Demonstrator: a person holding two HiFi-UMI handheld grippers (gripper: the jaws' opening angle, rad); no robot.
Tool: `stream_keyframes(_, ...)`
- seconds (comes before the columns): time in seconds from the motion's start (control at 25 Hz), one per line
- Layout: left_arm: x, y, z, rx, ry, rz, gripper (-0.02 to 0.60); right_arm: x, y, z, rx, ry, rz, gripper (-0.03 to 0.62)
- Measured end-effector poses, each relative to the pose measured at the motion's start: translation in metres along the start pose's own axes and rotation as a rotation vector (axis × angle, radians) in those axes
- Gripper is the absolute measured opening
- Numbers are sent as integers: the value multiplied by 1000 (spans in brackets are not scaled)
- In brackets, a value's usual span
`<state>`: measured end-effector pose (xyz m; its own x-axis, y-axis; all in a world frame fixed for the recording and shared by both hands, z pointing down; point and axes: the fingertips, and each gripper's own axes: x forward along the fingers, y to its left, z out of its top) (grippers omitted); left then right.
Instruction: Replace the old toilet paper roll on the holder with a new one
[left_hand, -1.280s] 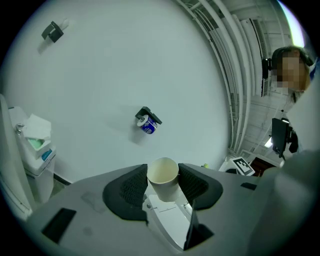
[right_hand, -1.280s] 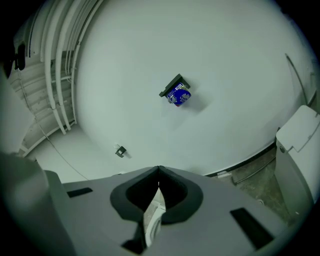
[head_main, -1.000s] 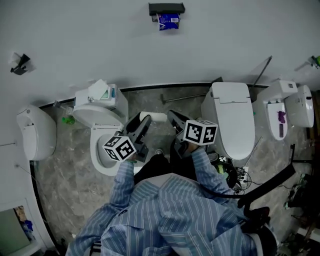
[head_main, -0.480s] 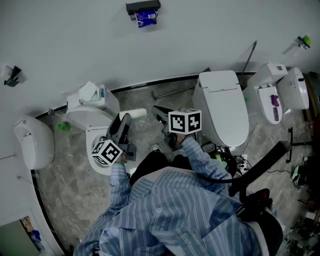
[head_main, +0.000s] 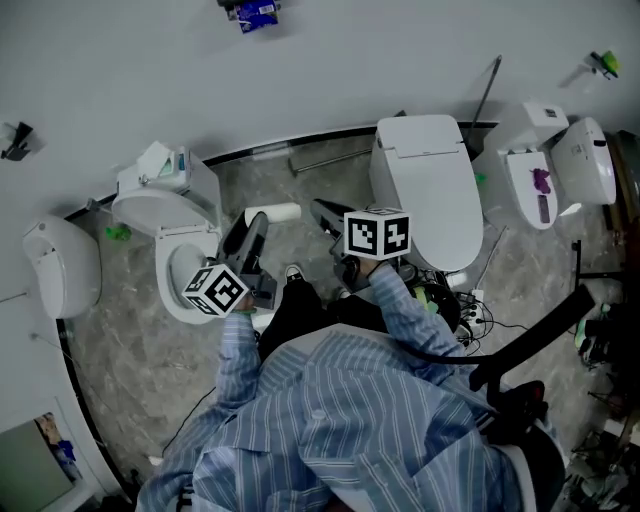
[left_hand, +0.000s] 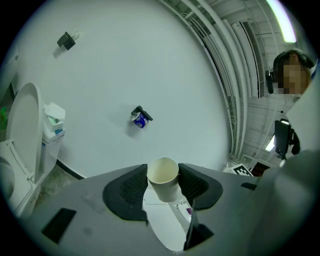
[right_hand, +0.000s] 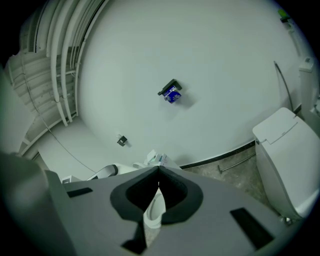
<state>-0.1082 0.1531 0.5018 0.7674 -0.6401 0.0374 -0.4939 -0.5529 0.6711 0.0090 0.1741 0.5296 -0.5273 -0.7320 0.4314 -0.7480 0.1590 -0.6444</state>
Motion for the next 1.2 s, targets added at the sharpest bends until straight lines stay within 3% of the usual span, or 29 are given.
stream_keyframes(0.4,-18,-42,-59,10,16,31,192,-53,-22,-27,-6,4,21,6)
stream_keyframes(1.2,-31,-38,-53,21,-26,67,192,-51,-18,-33,-80,29,29,6)
